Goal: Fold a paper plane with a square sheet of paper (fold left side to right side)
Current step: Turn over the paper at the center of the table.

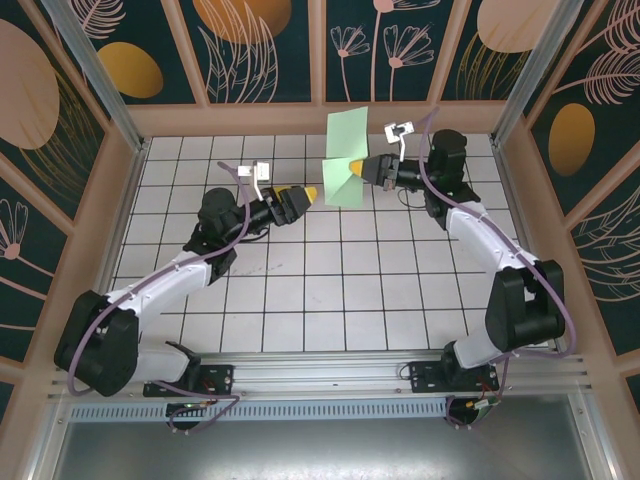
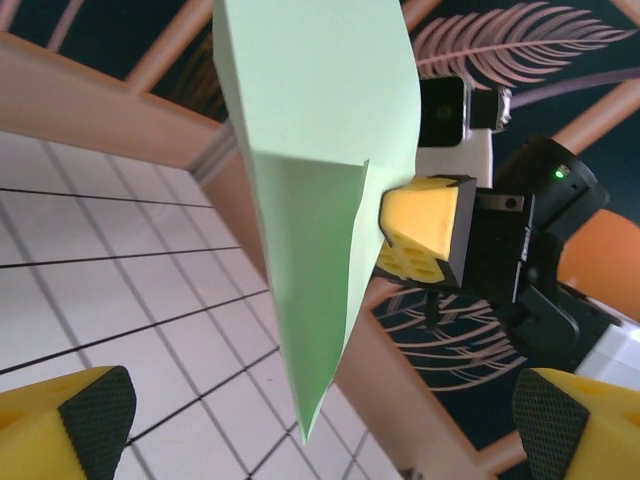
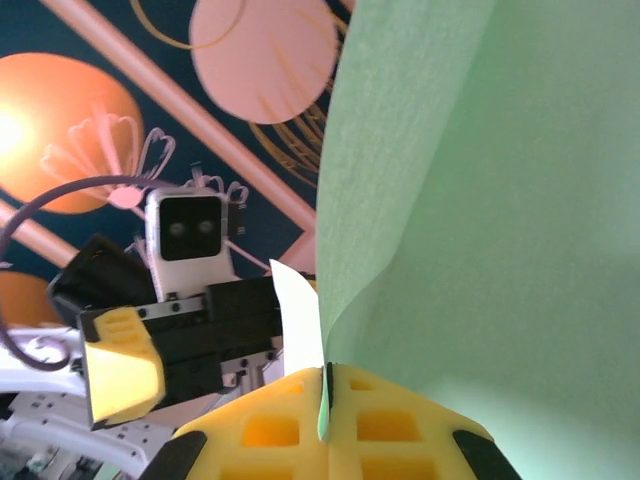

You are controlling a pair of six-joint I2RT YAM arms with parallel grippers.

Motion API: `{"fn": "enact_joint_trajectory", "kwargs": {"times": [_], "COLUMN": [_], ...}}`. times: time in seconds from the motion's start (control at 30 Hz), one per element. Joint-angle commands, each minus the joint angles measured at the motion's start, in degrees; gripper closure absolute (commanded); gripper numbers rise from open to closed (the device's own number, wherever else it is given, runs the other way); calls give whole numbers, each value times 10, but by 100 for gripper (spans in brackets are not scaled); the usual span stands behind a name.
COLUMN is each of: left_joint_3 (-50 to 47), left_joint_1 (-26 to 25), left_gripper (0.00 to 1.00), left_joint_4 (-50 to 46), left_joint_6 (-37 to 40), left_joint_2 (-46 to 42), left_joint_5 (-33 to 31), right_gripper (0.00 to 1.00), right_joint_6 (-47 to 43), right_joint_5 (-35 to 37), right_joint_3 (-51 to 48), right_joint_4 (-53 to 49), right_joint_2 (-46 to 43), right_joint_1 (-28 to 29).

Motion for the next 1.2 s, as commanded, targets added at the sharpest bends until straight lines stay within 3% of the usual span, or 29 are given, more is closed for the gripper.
{"fn": "enact_joint_trajectory", "kwargs": {"times": [0.0,0.27,0.57,0.83,1.0,1.17], "left_joint_3": [26,25,26,29,34,66], "left_joint_1": [1,0,0,-2,-4,-23], "left_gripper": [2,5,39,78,96,100], "left_joint_4": [94,205,225,192,134,-80], "left_joint_6": [-50,-109,-125,-111,-74,64], "left_joint_2": [24,52,55,58,50,15], "left_joint_5": [66,101,92,82,69,2], "right_gripper": [100,100,100,99,84,60], "right_joint_6": [24,54,105,93,31,-77], "right_joint_5": [-32,-41,-48,-46,-23,77], "right_joint_3": [26,45,20,12,18,28], "right_joint_4": [32,54,109,88,5,-157], "right_joint_2": [-14,-14,-15,-20,-31,-61], "right_joint_1": [20,46,48,50,47,28]}}
